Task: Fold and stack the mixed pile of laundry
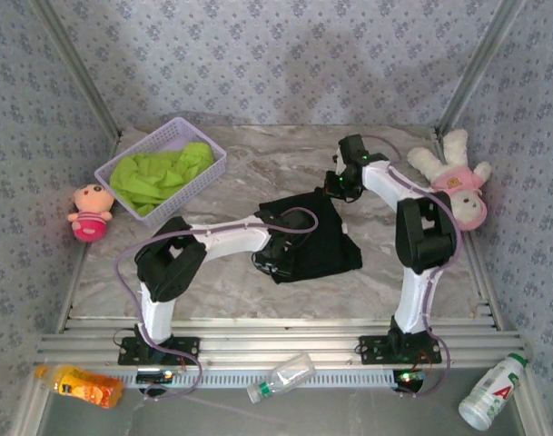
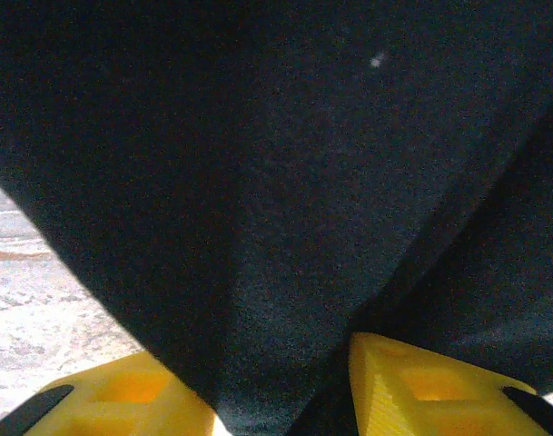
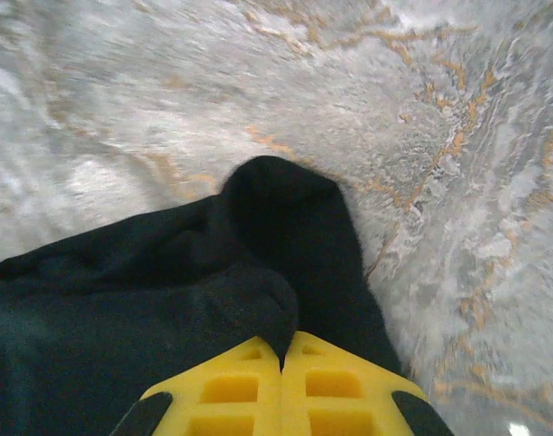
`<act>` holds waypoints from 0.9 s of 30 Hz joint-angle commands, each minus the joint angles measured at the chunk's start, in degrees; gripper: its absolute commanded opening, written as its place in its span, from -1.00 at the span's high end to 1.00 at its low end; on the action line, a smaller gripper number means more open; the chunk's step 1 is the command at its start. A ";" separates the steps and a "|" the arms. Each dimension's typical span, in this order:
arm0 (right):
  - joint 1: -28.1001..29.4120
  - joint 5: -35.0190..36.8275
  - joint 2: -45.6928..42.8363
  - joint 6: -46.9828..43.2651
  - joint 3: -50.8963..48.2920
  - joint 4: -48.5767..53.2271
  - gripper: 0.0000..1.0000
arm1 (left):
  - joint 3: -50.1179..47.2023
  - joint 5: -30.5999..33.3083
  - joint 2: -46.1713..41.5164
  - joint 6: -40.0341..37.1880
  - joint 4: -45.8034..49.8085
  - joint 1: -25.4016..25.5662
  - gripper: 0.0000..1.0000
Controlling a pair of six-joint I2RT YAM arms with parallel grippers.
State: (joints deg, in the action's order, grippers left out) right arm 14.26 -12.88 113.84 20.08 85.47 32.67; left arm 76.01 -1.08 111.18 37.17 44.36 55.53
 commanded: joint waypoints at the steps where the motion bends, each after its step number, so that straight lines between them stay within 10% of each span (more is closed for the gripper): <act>1: -1.83 1.46 4.12 0.94 2.10 1.28 0.82 | 0.62 1.09 1.79 0.52 5.87 1.16 0.09; 8: -2.06 0.69 -8.96 1.04 -6.96 1.46 0.18 | 10.58 3.18 -0.71 1.68 11.04 0.41 -0.24; 20: 0.72 -0.30 -40.19 9.27 -37.77 4.06 0.18 | 20.94 2.95 3.36 -2.88 7.23 -11.40 -0.11; 27: 3.18 -1.37 -44.16 12.66 -46.40 -0.85 0.27 | 30.26 4.38 11.77 -7.69 9.53 -13.94 0.03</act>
State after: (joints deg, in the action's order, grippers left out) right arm 16.62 -13.04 70.37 30.37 40.32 34.68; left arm 102.80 2.42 120.51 32.75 51.94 41.34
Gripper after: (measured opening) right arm 0.371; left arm 0.490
